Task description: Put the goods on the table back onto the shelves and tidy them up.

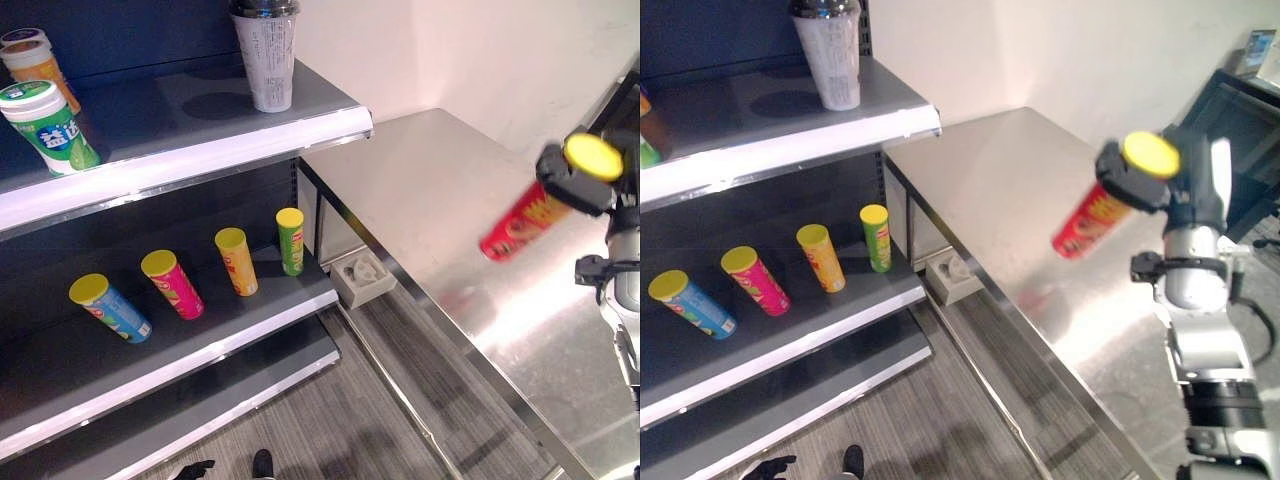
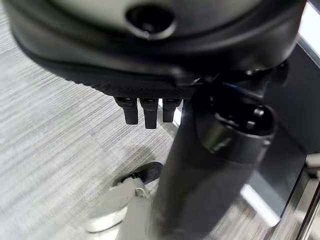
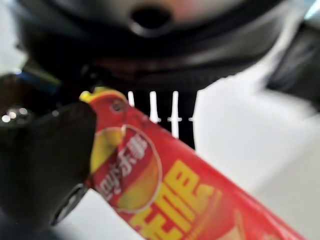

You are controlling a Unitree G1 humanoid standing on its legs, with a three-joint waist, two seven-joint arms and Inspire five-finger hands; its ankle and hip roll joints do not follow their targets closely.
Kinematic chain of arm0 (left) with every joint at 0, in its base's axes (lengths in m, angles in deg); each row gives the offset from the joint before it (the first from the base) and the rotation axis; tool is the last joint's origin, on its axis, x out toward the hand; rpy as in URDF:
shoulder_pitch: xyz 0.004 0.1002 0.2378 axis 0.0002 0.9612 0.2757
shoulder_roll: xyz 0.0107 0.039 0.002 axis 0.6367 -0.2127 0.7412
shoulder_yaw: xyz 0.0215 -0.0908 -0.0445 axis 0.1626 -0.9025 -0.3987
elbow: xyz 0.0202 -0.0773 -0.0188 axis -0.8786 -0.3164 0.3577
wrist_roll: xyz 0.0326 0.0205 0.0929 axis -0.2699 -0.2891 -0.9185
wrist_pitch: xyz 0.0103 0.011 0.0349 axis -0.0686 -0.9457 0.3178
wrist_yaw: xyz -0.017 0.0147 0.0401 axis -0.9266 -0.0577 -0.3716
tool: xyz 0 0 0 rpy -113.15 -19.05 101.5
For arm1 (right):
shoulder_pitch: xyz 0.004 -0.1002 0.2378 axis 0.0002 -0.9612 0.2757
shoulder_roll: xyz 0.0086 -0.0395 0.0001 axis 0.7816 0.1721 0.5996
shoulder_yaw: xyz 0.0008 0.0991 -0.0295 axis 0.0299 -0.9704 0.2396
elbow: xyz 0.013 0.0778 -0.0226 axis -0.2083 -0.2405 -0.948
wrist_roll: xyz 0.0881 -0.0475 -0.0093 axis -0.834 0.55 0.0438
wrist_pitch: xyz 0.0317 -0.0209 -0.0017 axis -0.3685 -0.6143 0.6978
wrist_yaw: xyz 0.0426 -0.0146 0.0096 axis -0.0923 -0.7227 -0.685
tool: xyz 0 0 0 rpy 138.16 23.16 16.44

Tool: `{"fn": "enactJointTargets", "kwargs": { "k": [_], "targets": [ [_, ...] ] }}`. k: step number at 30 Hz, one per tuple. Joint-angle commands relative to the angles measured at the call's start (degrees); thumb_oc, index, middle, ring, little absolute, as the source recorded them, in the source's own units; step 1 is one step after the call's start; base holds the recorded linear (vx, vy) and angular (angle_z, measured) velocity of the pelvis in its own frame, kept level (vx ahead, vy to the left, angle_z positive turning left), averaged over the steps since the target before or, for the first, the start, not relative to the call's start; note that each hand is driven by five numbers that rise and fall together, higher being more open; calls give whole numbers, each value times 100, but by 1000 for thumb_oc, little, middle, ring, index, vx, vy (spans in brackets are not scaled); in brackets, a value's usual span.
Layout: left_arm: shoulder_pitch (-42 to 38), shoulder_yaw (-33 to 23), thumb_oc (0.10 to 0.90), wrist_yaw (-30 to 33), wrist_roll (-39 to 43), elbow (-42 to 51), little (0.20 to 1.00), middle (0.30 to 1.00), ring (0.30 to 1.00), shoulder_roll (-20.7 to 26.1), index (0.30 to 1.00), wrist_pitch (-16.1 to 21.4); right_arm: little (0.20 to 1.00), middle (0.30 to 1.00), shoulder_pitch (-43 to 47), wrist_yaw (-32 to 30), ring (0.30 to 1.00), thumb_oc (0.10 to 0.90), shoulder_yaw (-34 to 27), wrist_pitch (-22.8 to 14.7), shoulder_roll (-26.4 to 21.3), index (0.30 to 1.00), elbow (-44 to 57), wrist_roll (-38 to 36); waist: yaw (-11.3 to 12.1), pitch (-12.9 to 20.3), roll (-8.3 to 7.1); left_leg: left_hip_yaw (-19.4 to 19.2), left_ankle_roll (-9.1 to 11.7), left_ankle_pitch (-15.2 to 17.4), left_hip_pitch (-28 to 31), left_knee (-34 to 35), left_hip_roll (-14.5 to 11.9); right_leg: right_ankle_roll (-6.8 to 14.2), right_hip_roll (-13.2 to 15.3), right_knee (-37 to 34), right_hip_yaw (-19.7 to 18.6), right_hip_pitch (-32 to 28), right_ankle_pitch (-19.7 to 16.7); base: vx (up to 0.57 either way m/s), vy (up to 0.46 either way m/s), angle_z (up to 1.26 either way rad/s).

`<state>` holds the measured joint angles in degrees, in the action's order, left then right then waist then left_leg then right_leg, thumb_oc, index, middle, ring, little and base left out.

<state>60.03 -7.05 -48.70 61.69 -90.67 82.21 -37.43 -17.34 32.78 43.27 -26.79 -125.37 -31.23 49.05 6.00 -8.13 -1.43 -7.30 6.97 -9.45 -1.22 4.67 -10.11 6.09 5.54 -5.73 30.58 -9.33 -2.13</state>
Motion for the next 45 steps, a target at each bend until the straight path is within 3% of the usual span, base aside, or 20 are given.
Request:
{"fn": "enactJointTargets", "kwargs": {
  "k": [1,5,7,10,13,16,17,19,21,27,29,30,32,33,34,35,40,41,43,45],
  "targets": [
    [79,224,800,32,94,-48,900,900,900,189,900,57,300,300,1137,-244,300,400,-357,-834,-418,300,282,-112,433,349,-152,35,211,376,-16,33,-346,59,-43,73,-32,209,509,-94,-127,19],
    [81,82,800,66,272,-85,900,900,900,153,900,111,300,300,1258,-179,300,400,-329,-912,-393,300,623,-129,586,199,-113,199,248,226,-116,-80,-352,5,-60,73,26,192,510,-95,-77,16],
    [40,75,800,66,316,-64,900,900,900,171,900,133,300,300,1305,-193,300,400,-318,-935,-410,300,683,-113,618,109,-144,318,238,394,-202,-419,-300,-28,-25,73,21,195,486,-88,-54,21],
    [-2,72,800,77,345,44,900,900,900,201,900,182,300,300,1488,-112,300,400,-214,-961,-464,300,936,-135,550,-45,-255,530,153,1359,-173,-1617,-160,-19,171,73,22,294,357,-159,1,16],
    [14,57,800,68,304,70,900,900,900,201,900,178,300,300,1528,-24,300,400,-174,-944,-480,300,1027,-165,436,-9,-223,505,118,1619,20,-2201,-259,-8,252,73,73,369,256,-116,99,26],
    [57,89,800,61,235,70,900,900,900,179,900,181,300,300,1486,83,300,400,-165,-884,-503,300,1059,-242,221,159,-76,599,205,1807,599,-1841,-318,114,334,89,88,556,61,-82,284,8],
    [74,153,800,15,180,80,900,900,900,138,900,160,300,300,1439,128,300,400,-226,-864,-486,300,1111,-331,99,318,41,468,124,2059,958,-1133,-259,222,398,103,81,681,-105,-66,356,30],
    [74,230,800,-16,80,96,900,900,900,128,900,163,300,300,1333,134,300,400,-313,-874,-448,300,1115,-379,27,413,145,356,52,1942,1182,-497,-126,367,547,123,48,897,-383,-163,393,22],
    [0,352,800,-11,-114,102,900,900,900,183,900,193,300,300,1337,95,300,400,-284,-833,-361,300,1098,-311,-2,356,175,366,-184,1778,1232,32,440,582,957,146,-36,1377,-969,-362,455,26],
    [0,350,800,-11,-116,101,900,900,900,187,900,194,300,300,1335,93,300,400,-286,-830,-355,300,1102,-308,0,370,150,364,-201,1769,1209,30,472,594,987,147,-50,1404,-985,-54,61,6],
    [67,327,800,-49,-234,150,900,900,900,274,900,231,300,300,1261,86,300,400,-202,-681,-124,300,1086,-111,27,170,162,383,-483,1763,1098,33,920,777,1369,538,-413,1752,-1216,-437,397,2],
    [44,261,800,-30,-183,153,900,900,900,341,900,230,300,300,1169,126,300,400,-186,-652,-72,300,1138,-48,-41,68,177,500,-600,1611,931,33,993,718,1302,1030,-1059,1813,-854,-615,337,11],
    [80,171,800,17,-140,45,900,900,900,482,900,160,300,300,1129,170,300,400,-207,-707,24,300,1208,-134,74,107,240,772,-764,1253,565,11,975,481,940,2426,-1781,1468,145,-476,18,19],
    [146,173,800,-3,-36,103,900,900,900,507,900,155,300,300,1048,238,300,400,-237,-698,53,300,1179,-222,240,203,19,1025,-748,1040,282,-40,1066,300,494,2246,-2205,1005,830,-268,-290,68],
    [196,120,800,-51,18,83,900,900,900,455,900,132,300,300,977,309,300,400,-259,-752,191,300,1235,-388,356,364,-190,1170,-644,911,153,-12,1106,179,322,1329,-2071,538,959,-291,-454,101],
    [181,34,800,-16,150,45,900,900,900,366,900,137,300,300,991,389,300,400,-216,-800,202,300,1309,-547,442,337,-287,1266,-512,673,-130,-29,1035,129,127,711,-2075,370,854,-178,-320,114],
    [181,33,800,-16,150,44,900,900,900,365,900,138,300,300,992,390,300,400,-215,-800,202,300,1308,-547,426,350,-283,1282,-510,666,-147,-29,1032,127,118,673,-2057,363,828,-75,-67,21],
    [145,26,800,-38,251,99,900,900,900,262,900,150,300,300,980,476,300,400,-181,-841,82,300,1357,-637,518,263,-316,1388,-319,375,-496,-32,964,38,-95,331,-2022,306,769,-224,-166,31],
    [87,96,800,-46,218,94,900,900,900,198,900,135,300,300,840,537,300,400,-224,-833,-71,300,1380,-613,499,144,-286,1492,-160,197,-831,-47,910,-57,-243,103,-1818,205,707,-411,-222,37],
    [-51,178,800,-85,76,129,900,900,900,219,900,113,300,300,629,552,300,400,-347,-842,-204,300,1443,-592,298,-65,-256,590,-130,222,-1234,-515,564,-103,-184,73,-1299,229,653,-464,-41,110]
  ]
}}
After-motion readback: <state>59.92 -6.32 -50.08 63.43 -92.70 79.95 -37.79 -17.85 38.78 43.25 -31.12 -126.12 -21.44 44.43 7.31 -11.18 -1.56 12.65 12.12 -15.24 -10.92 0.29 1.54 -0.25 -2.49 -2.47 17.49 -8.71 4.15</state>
